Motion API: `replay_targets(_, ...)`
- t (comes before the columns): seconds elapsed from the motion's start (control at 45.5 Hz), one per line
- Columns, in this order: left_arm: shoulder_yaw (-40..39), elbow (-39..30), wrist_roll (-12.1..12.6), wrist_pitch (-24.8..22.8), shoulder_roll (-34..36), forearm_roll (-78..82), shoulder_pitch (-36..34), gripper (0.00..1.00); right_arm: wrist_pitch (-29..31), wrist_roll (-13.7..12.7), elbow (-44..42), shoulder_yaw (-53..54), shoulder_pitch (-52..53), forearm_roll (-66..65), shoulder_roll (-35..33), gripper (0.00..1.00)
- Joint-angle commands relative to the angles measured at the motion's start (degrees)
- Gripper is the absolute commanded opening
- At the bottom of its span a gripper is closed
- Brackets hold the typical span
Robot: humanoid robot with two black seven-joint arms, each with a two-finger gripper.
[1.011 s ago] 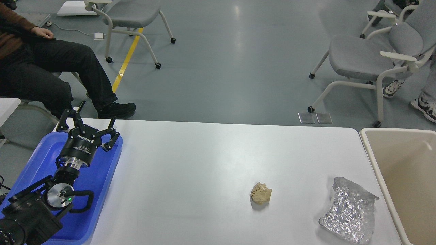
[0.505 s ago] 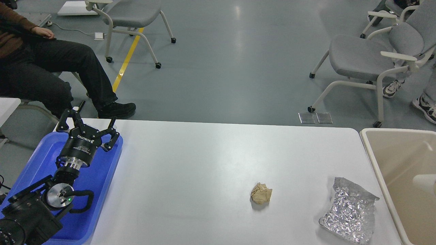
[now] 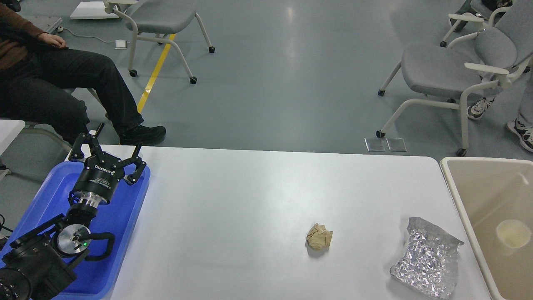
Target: Tidy desktop
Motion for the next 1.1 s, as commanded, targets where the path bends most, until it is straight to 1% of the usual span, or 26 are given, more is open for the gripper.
replay_targets(0.0,0.0,0.0,0.06,0.0,0.0,0.0,0.05,0.98,-4.25,-0.04,-0.05,0.13,-0.02,0.12,0.93,0.98)
replay_targets(0.22,0.0,0.0,-0.03,0.0,0.0,0.0,-0.04,0.98,-3.81,-0.04,-0.05,0.13,0.51,0.12,0.58,0.99)
replay_targets(0.571,0.0,0.0,0.06,0.0,0.0,0.0,0.05,0.98,-3.72,-0.04,0.04,0.4,1.21,0.21,1.37,1.0)
replay_targets(0.659,0.0,0.0,0.06,0.0,0.0,0.0,0.05,0.98,-3.72,0.05,0.13,2.5,1.82,0.21,1.63,1.0)
replay_targets(0.813,0.0,0.0,0.06,0.0,0.0,0.0,-0.04,0.98,-3.46,0.05,0.13,9.44,3.67,0.21,1.81,1.0)
replay_targets(0.989,0.0,0.0,-0.03,0.0,0.0,0.0,0.05,0.98,-2.93,-0.12,0.13,10.59,8.68,0.3,1.72,1.0)
replay_targets(1.077,0.0,-0.09,0.06,0.0,0.0,0.0,0.05,0.98,-0.83,-0.21,0.04,10.94,10.52,0.3,1.19,1.0)
